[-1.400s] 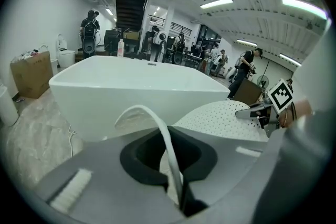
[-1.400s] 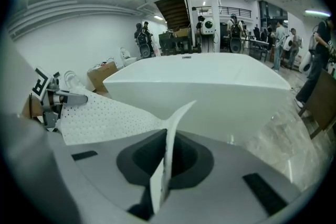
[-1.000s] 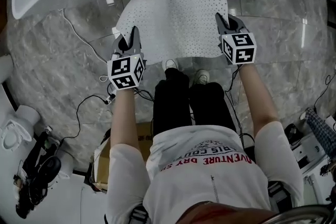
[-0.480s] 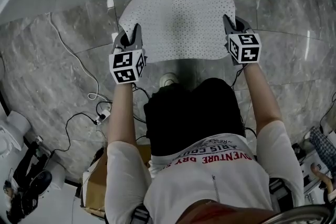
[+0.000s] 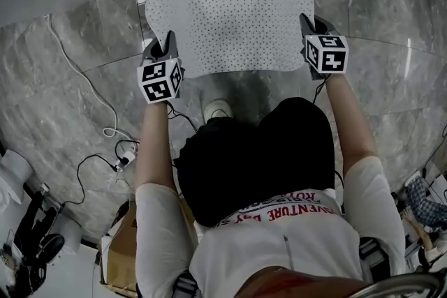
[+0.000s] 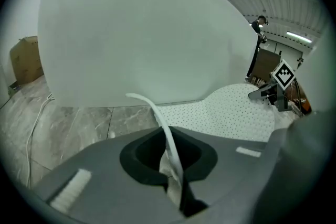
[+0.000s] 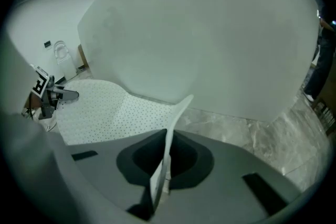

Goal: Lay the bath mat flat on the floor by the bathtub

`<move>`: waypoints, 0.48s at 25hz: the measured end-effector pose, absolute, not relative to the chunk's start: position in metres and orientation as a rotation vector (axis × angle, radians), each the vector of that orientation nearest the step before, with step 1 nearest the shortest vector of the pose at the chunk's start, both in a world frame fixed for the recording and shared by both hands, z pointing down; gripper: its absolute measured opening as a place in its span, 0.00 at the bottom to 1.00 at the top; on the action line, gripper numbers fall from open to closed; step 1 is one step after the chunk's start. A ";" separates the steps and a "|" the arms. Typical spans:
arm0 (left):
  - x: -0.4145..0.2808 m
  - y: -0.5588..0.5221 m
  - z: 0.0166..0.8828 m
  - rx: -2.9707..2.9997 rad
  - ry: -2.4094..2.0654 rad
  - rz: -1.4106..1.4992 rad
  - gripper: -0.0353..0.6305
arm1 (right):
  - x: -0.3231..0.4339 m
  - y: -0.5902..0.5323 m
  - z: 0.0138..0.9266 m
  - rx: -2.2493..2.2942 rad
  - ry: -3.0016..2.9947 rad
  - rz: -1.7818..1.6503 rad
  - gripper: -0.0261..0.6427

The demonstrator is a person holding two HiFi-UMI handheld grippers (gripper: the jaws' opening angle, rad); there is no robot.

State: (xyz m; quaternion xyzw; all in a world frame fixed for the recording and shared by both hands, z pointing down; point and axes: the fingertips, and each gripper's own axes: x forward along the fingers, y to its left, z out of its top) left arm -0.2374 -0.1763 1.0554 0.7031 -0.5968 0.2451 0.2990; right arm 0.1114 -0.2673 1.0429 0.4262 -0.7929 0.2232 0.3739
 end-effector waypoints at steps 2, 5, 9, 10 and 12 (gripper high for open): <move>-0.243 -0.175 1.070 1.851 -1.601 0.664 0.08 | 0.119 -0.269 1.055 1.102 -2.005 0.577 0.06; -0.254 -0.171 1.095 1.802 -1.624 0.680 0.08 | 0.131 -0.267 1.076 1.102 -1.950 0.540 0.06; -0.276 -0.167 1.119 1.773 -1.675 0.756 0.08 | 0.145 -0.268 1.107 1.115 -1.868 0.514 0.06; -0.281 -0.166 1.124 1.772 -1.695 0.788 0.08 | 0.148 -0.267 1.114 1.106 -1.852 0.509 0.06; -0.290 -0.162 1.134 1.783 -1.725 0.852 0.08 | 0.151 -0.264 1.128 1.064 -1.836 0.502 0.06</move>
